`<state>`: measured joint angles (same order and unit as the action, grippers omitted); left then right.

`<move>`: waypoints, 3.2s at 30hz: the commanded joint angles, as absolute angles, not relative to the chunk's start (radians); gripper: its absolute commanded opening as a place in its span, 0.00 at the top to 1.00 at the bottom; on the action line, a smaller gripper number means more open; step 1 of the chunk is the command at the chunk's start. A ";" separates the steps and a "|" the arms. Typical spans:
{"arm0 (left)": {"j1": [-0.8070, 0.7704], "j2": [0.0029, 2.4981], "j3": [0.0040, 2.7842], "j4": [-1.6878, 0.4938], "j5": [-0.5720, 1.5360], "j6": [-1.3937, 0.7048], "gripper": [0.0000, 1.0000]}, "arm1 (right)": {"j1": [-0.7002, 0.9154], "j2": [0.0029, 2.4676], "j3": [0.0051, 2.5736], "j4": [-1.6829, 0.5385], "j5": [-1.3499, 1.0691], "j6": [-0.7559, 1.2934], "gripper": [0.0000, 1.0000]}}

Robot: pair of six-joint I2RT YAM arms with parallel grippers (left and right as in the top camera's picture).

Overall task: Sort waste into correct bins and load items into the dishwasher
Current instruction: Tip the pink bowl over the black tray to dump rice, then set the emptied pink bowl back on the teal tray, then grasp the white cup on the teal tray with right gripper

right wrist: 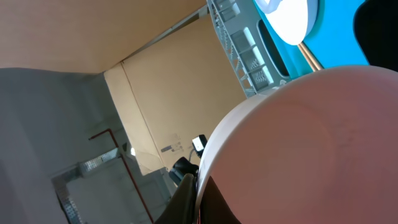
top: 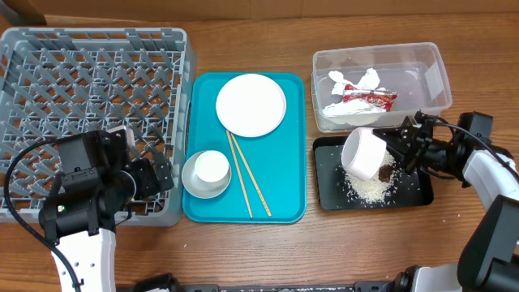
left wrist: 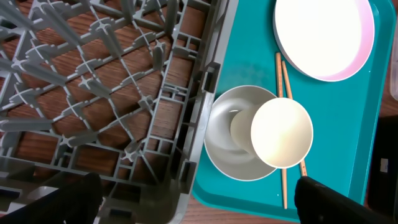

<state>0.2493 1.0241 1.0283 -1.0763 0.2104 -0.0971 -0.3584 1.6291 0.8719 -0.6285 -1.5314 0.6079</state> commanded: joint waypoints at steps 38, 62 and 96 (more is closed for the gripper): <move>0.254 1.027 1.050 -1.073 0.229 -0.075 0.00 | 0.424 1.538 1.258 -0.800 -0.356 0.207 0.96; 0.254 1.027 1.050 -1.073 0.229 -0.075 0.00 | 0.762 1.857 1.259 -0.544 -0.058 0.103 0.87; 0.254 1.027 1.050 -1.073 0.229 -0.075 0.00 | 0.832 1.947 1.554 -0.770 -0.210 0.267 0.64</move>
<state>0.2493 1.0241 1.0283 -1.0763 0.2104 -0.0971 0.8345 1.9144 1.5501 -0.7712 -0.2195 0.2348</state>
